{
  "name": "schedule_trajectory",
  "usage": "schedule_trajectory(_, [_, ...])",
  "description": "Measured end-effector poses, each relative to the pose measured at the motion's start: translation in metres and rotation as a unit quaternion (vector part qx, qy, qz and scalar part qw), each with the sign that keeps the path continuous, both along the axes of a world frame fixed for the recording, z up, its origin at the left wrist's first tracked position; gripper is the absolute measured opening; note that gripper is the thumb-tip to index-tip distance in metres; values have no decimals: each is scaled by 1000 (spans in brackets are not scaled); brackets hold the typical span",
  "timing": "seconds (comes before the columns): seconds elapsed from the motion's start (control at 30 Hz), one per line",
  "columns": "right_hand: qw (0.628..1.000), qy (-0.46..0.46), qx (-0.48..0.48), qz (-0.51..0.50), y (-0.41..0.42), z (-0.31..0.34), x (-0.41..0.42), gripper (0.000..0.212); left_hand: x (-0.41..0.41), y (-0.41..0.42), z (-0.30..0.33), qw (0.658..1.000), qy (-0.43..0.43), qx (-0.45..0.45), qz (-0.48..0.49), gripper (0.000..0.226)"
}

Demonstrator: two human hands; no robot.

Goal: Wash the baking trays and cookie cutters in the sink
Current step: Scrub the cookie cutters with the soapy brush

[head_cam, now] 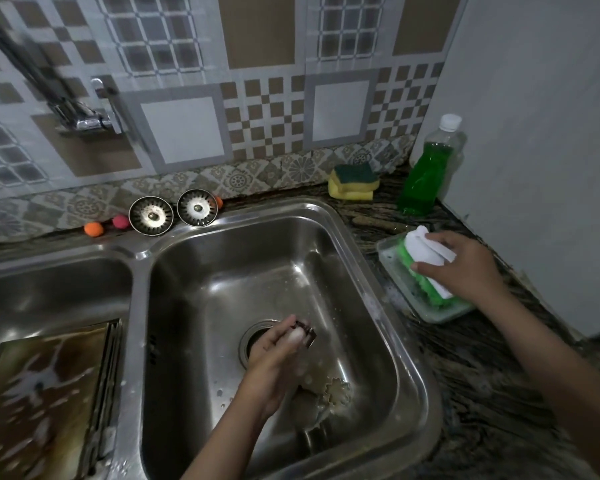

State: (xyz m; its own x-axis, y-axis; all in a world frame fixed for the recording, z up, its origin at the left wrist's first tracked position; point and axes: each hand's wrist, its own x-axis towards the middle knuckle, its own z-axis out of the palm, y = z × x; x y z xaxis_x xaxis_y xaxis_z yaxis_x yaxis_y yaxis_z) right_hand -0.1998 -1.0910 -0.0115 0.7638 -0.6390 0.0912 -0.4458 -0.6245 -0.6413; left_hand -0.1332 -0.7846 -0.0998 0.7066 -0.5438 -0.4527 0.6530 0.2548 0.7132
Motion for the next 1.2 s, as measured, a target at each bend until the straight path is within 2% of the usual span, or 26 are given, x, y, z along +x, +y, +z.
schedule_trajectory(0.1, [999, -43, -3, 1, 6, 14, -4, 59, -2, -1, 1, 996, 69, -44, -20, 47])
schedule_trajectory(0.17, [998, -63, -6, 9, 10, 21, -6, 59, -3, -3, 3, 993, 89, -68, -24, 33])
schedule_trajectory(0.23, [997, -67, -21, 8, 13, 26, -7, 59, -4, -5, 4, 992, 97, -76, -19, 29])
schedule_trajectory(0.27, [997, -67, -23, 4, 15, 28, -7, 59, -3, -4, 2, 992, 102, -74, -15, 40])
schedule_trajectory(0.33, [997, -79, -9, -6, 21, 29, -7, 59, -2, -1, 5, 992, 108, -61, -9, 80])
schedule_trajectory(0.37, [996, -93, 8, -10, 27, 30, -7, 58, -1, 0, 7, 993, 103, -51, -8, 92])
schedule_trajectory(0.4, [993, -110, 31, -16, 35, 29, -7, 57, -1, 2, 7, 995, 86, -43, -7, 91])
schedule_trajectory(0.47, [986, -134, 102, -19, 62, 30, -6, 53, -2, 5, 10, 999, 41, -23, -8, 72])
schedule_trajectory(0.53, [963, -139, 231, 13, 97, 29, -9, 50, -1, 6, 12, 1000, 10, -9, -15, 65])
schedule_trajectory(0.6, [923, -133, 353, 70, 134, 20, -11, 50, -1, 7, 16, 999, 11, -35, -20, 68])
schedule_trajectory(0.67, [886, -139, 430, 103, 168, 4, -10, 51, -3, 9, 22, 993, 42, -110, -13, 72])
schedule_trajectory(0.7, [882, -144, 437, 104, 183, -6, -9, 51, -5, 10, 26, 986, 77, -149, -2, 66])
schedule_trajectory(0.77, [904, -149, 390, 96, 199, -27, -6, 51, -7, 11, 30, 975, 127, -180, 16, 36])
schedule_trajectory(0.87, [949, -123, 274, 93, 198, -49, 3, 51, -10, 15, 27, 974, 139, -172, 43, 38])
schedule_trajectory(0.97, [965, -93, 233, 75, 191, -57, 9, 53, -14, 18, 24, 979, 130, -146, 53, 42])
schedule_trajectory(1.1, [956, -124, 262, 44, 201, -57, 10, 52, -10, 15, 17, 977, 149, -122, 87, 47])
schedule_trajectory(1.2, [932, -161, 315, 83, 225, -60, 0, 56, -6, 16, 21, 981, 158, -92, 72, 33])
